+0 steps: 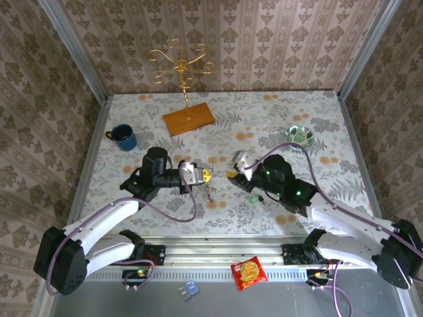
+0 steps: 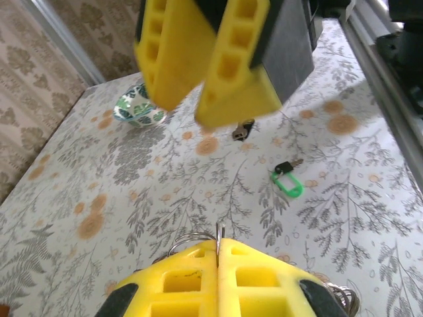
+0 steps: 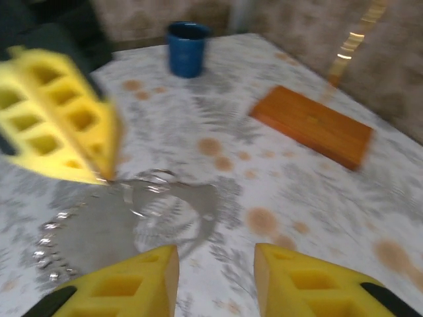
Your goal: Put the keys on the keyring
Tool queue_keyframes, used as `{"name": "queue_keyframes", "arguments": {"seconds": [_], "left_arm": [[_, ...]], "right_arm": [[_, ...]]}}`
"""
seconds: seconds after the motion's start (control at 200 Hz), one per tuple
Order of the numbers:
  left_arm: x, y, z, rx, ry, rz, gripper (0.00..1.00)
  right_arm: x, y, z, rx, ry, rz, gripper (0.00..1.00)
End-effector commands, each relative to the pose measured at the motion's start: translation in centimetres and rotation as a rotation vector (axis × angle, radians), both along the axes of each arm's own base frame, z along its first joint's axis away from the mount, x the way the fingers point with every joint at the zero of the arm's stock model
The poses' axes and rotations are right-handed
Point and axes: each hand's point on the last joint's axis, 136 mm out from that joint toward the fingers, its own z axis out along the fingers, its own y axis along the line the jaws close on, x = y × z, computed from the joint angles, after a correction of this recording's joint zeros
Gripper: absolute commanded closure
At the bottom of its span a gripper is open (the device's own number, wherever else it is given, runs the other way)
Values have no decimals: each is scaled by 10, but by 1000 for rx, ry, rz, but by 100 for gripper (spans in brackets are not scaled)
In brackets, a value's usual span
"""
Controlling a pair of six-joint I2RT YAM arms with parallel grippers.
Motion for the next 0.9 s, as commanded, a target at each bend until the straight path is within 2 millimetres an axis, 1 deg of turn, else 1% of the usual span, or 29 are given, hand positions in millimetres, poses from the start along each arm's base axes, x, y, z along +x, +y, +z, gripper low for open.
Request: {"name": "queue_keyframes", "arguments": {"seconds": [0.0,0.06,0.095,0.11,0.135,0.155,0.225,0.285,0.35,0.485,0.585,0.745,0.805,0.82,0.895], "left_arm": [[14,-1,12,-49,18,98,100],[12,-2,12,-51,18,93,100],[10,-2,12,-58,14,90,100],[14,-1,11,-54,8,115,100],[15,0,11,-57,3,124,100],[15,0,10,-57,6,128,100],[18,0,11,-68,8,152,100],[20,1,11,-75,7,162,100],[22,0,11,-79,13,173,100],[24,0,6,-64,41,179,100],[24,0,6,-65,40,183,100],[22,1,8,-64,26,178,100],[21,1,9,-66,24,178,100],[21,2,8,-64,25,180,100],[21,2,6,-67,27,180,100]], "right_arm": [[14,-57,-26,133,245,-434,63],[10,-77,-42,176,366,-589,63],[5,-89,-56,177,441,-678,63],[3,-93,-60,183,464,-714,63],[-3,-102,-72,162,518,-774,63],[-6,-106,-79,153,553,-811,63],[-18,-110,-99,94,660,-857,64],[-32,-114,-116,4,749,-878,64],[-41,-116,-129,-81,813,-890,64],[-48,-117,-146,-205,903,-887,63],[-47,-108,-158,-213,974,-863,61],[-41,-93,-165,-209,1000,-811,59],[-38,-92,-165,-260,984,-783,59],[-39,-93,-170,-296,992,-781,59],[-36,-93,-174,-413,986,-750,59]]}}
